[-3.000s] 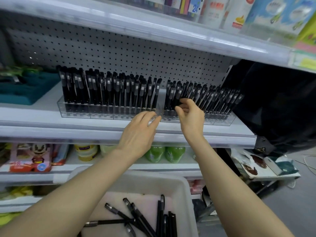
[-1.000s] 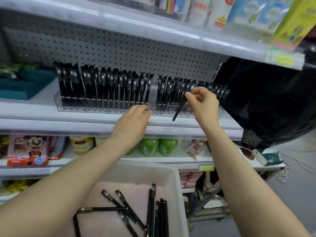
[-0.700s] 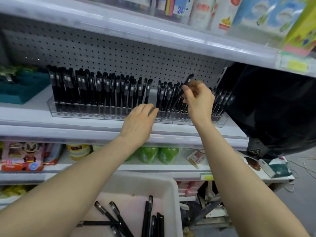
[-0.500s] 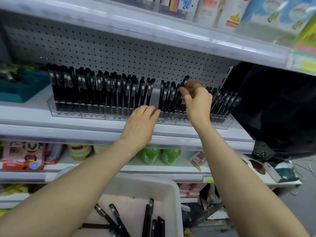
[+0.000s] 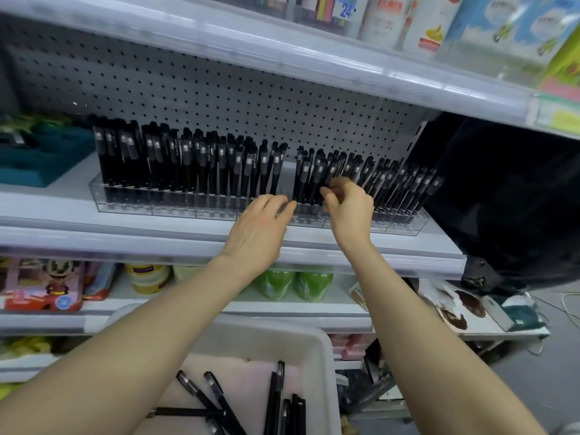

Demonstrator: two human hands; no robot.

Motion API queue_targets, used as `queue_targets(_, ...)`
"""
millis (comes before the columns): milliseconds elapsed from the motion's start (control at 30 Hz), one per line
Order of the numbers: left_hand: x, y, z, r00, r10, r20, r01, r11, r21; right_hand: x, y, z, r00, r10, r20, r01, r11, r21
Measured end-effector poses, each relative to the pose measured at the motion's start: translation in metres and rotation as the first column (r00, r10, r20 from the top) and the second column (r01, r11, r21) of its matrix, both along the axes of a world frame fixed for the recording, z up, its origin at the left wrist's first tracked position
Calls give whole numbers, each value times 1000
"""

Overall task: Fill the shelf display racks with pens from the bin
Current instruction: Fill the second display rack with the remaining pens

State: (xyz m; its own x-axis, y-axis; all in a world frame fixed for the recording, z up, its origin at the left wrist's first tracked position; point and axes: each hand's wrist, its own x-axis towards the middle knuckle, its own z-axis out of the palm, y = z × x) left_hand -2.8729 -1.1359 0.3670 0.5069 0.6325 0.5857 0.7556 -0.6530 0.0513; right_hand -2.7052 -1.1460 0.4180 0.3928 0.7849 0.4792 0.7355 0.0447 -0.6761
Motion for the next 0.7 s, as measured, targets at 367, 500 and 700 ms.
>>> queue_targets(367,-63,-54,-31,998,-14,68,19,997,-69,-36,-66,-26,998,-22,-57,23,1000,21)
queue_targets(500,-94,-77,-60,996,1,86,6,997,-80,-67,-101,-58,1000,16,-12,-16,999,-37)
queue_targets(700,-124,-104,-110,995,50,86,-35,986,-160,-110,-148,-121,984,169,-55,-178,932,-317)
